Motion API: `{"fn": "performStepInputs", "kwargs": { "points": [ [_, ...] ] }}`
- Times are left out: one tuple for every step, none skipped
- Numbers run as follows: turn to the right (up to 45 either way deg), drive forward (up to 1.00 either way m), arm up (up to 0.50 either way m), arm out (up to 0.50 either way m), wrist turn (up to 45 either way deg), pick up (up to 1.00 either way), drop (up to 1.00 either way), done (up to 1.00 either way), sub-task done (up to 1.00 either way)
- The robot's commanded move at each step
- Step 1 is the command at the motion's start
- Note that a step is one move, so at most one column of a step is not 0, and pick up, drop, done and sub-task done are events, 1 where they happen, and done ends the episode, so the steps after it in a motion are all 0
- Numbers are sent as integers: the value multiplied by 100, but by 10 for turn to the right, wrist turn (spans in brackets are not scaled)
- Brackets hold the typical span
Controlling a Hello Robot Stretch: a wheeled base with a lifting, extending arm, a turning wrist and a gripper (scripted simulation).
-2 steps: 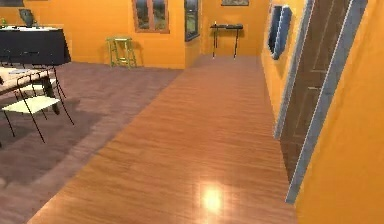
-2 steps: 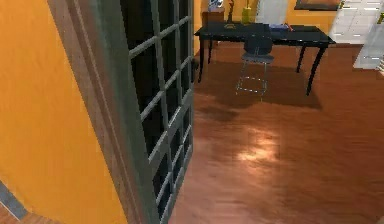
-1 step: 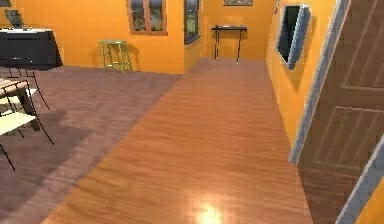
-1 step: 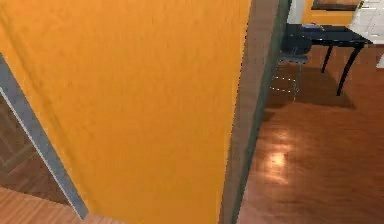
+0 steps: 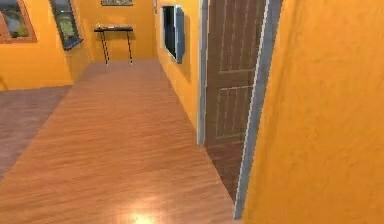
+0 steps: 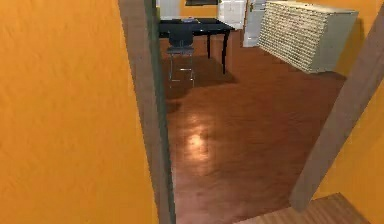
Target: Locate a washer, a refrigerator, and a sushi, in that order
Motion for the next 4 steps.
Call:
{"fn": "performStepInputs", "kwargs": {
  "points": [
    [0, 100, 0, 0, 0, 0, 0, 0, 0],
    [90, 0, 0, 0, 0, 0, 0, 0, 0],
    [0, 30, 0, 0, 0, 0, 0, 0, 0],
    [450, 0, 0, 0, 0, 0, 0, 0, 0]
  ]
}}
